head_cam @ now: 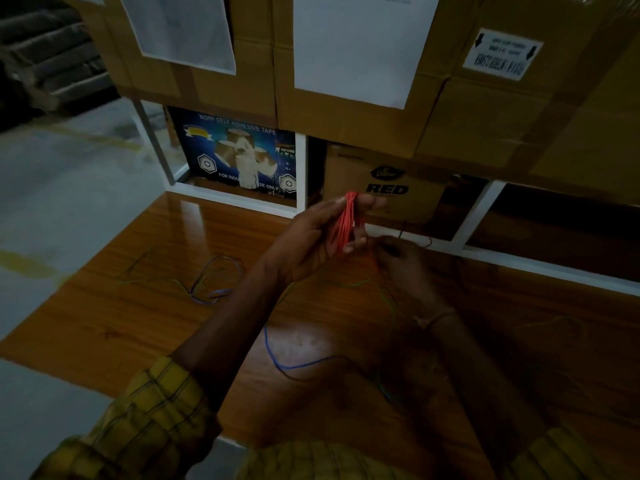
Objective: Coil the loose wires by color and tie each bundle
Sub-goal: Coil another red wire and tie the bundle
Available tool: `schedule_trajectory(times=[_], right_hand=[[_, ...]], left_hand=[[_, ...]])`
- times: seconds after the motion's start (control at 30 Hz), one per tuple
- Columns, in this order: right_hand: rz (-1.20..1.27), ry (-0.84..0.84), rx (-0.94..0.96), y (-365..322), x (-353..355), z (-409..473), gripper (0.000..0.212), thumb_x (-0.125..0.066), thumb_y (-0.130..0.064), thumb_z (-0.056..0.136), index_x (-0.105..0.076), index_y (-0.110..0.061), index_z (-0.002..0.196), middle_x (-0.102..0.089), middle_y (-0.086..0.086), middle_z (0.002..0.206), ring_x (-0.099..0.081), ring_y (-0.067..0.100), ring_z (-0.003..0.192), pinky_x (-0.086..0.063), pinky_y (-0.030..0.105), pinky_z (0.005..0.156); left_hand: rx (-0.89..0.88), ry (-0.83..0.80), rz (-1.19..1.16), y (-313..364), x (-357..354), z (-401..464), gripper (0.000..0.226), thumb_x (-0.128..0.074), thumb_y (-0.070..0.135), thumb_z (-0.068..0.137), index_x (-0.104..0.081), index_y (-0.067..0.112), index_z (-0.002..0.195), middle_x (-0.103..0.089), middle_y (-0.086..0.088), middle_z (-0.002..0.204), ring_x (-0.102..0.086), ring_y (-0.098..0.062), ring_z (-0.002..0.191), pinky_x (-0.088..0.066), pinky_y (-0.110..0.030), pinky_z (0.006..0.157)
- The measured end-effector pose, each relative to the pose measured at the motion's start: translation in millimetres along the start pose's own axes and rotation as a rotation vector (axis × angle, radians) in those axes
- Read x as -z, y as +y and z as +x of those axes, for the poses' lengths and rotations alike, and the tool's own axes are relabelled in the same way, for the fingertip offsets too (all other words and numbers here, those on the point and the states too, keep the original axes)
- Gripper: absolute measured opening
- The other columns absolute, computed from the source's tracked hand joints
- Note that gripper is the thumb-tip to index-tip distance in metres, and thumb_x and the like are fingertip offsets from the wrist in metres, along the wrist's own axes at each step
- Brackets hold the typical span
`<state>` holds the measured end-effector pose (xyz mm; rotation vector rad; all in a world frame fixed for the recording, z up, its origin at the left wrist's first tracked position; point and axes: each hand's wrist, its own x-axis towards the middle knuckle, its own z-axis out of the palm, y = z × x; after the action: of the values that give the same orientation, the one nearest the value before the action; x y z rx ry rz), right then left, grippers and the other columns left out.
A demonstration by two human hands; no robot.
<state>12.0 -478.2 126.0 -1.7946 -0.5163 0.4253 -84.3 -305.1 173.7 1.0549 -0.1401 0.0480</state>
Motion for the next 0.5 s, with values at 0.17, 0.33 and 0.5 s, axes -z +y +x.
schedule_trajectory(times=[0.17,0.33,0.5], right_hand=[[-0.305,-0.184,-0.058,-10,-25,-32,0.020,-0.059,-0.026,0.102,-0.073,-0.017,0.114,-0.070,0.001,0.092,-0.060,0.006,0.072,-0.046,0.017,0.058],[-0.672,0.031,0.264,-24,-33,-43,0.014,-0.070,-0.027,0.095,-0.079,-0.017,0.092,-0.074,-0.003,0.084,-0.067,0.010,0.077,-0.057,0.033,0.071],[-0.695,0.189,0.549,-37,-26,-40,0.010,-0.079,-0.018,0.085,-0.074,-0.016,0.093,-0.072,0.000,0.093,-0.064,0.008,0.081,-0.048,0.021,0.069]], left_hand=[[-0.045,0.251,0.018,-9,5,11,0.045,-0.039,0.027,0.115,-0.045,-0.001,0.150,-0.057,-0.016,0.152,-0.072,-0.026,0.097,-0.062,-0.031,0.082],[-0.088,0.400,0.198,-17,2,16,0.037,-0.041,0.025,0.114,-0.048,0.005,0.145,-0.063,-0.005,0.138,-0.076,-0.031,0.102,-0.064,-0.037,0.088],[-0.081,0.424,0.320,-18,3,16,0.028,-0.043,0.026,0.114,-0.054,0.012,0.135,-0.070,-0.003,0.125,-0.074,-0.033,0.107,-0.060,-0.050,0.099]])
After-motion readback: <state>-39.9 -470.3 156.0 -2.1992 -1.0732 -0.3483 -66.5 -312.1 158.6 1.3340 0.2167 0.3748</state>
